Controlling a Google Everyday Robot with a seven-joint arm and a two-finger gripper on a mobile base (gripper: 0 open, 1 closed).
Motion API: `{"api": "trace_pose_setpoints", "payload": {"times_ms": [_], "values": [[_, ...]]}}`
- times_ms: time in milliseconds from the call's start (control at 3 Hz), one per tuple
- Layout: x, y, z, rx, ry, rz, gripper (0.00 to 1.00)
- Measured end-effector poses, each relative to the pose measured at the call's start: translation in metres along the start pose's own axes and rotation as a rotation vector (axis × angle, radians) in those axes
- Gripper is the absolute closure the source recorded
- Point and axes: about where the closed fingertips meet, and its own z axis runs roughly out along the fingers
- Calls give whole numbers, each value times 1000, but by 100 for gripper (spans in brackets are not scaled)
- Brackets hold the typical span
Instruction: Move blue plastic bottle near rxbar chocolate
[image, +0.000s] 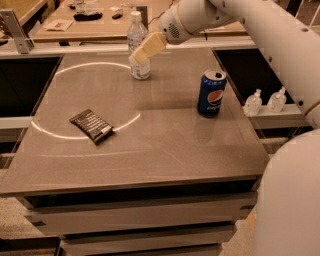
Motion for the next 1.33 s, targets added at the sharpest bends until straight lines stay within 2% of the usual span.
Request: {"api": "trace_pose_setpoints", "payload": {"times_ms": [333,667,1333], "values": [[0,0,0,0,0,0,0],[5,-8,15,-9,-6,35,0],[8,-39,44,-6,-34,72,0]]}}
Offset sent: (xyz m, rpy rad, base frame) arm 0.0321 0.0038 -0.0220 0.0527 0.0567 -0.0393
